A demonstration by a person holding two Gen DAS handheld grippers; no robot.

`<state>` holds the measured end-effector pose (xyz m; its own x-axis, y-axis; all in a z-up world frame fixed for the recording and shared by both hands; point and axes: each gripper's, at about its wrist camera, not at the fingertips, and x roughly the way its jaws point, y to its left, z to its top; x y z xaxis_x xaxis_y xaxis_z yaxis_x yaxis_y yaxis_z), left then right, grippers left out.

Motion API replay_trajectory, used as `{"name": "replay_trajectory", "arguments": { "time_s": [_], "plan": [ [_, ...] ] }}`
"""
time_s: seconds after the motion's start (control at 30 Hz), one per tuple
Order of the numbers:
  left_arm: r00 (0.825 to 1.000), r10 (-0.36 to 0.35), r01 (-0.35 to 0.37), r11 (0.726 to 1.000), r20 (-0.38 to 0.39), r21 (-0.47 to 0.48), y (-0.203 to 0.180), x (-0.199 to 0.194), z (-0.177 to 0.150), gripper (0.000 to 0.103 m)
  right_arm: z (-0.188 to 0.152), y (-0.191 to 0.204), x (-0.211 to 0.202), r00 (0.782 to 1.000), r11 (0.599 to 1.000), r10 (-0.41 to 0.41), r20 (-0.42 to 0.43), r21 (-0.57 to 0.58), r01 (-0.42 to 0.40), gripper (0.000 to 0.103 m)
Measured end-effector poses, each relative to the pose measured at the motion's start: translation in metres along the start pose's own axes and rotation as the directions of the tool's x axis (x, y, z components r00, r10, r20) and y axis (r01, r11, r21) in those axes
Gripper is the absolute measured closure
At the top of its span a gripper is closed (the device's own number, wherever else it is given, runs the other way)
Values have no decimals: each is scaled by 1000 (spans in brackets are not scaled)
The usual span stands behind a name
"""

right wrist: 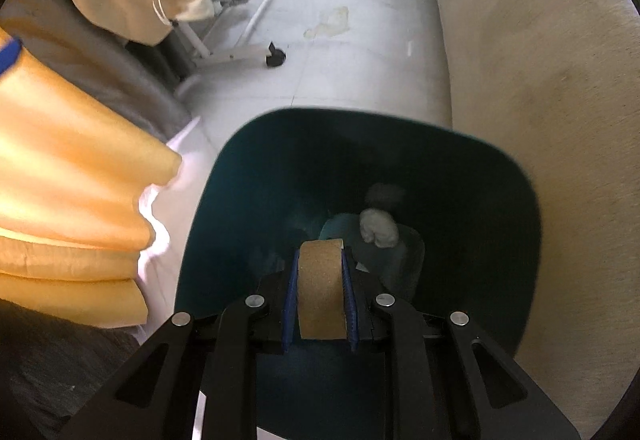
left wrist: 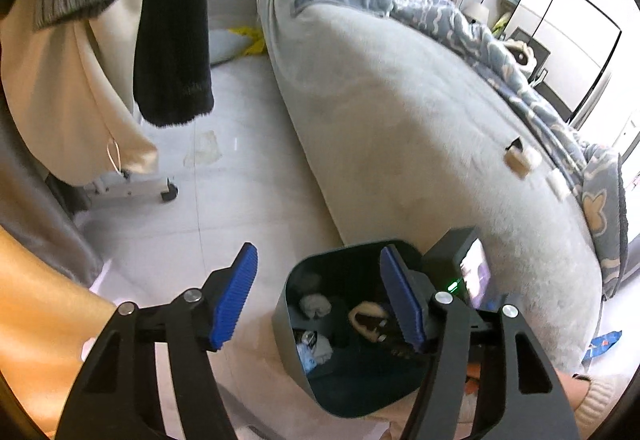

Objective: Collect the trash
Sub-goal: 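Open the right tool to drop the tape roll into the bin, then move both open tools from the bin back to the bed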

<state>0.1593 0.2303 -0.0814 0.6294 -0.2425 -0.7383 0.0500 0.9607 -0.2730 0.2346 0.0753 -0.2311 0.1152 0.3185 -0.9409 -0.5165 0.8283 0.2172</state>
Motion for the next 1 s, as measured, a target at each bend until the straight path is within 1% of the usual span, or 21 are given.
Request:
{"name": "replay_trajectory", "arguments": {
  "time_s": [0.13,0.27,0.4,0.43,0.47,0.53,0.63,0.7,0.73,0.87,0.9,0.97,1.0],
  "plan": [
    [999,-9,9,1000,50,15,-3,-12,5,37,-2,7,14,999,999,-26,-38,-27,25,82],
    [996,8,-12,999,88,47,-8,-20,10,37,-5,13,24,997,998,-44,-69,-53,40,82],
    [992,-1,-5,999,123,46,-10,-28,16,37,-12,16,29,993,995,-59,-99,-83,51,82],
    [991,-3,-3,999,131,44,-10,-29,17,37,-13,16,30,993,995,-62,-104,-86,53,78],
    [990,-3,-3,999,138,43,-11,-30,18,37,-14,16,30,992,995,-66,-109,-88,56,68],
    [989,-2,-5,999,147,44,-11,-32,20,37,-17,16,28,991,993,-74,-112,-96,63,61],
    [989,3,-10,999,151,45,-13,-32,21,37,-19,17,24,992,992,-74,-105,-105,63,60],
    [988,3,-10,999,152,48,-12,-32,21,37,-19,17,17,993,993,-68,-92,-105,58,58],
    [988,4,-11,999,154,49,-14,-32,22,37,-19,17,13,994,993,-66,-83,-105,57,55],
    [986,4,-12,999,169,49,-22,-34,27,36,-16,18,-6,998,994,-57,-31,-99,53,48],
    [985,4,-13,999,175,51,-25,-35,28,36,-16,18,-13,998,994,-56,-12,-98,54,47],
    [983,6,-17,998,183,59,-32,-36,30,35,-14,17,-27,998,993,-57,24,-98,59,42],
    [982,6,-18,998,186,62,-36,-36,30,35,-14,16,-34,997,993,-60,44,-99,64,41]
  ]
}}
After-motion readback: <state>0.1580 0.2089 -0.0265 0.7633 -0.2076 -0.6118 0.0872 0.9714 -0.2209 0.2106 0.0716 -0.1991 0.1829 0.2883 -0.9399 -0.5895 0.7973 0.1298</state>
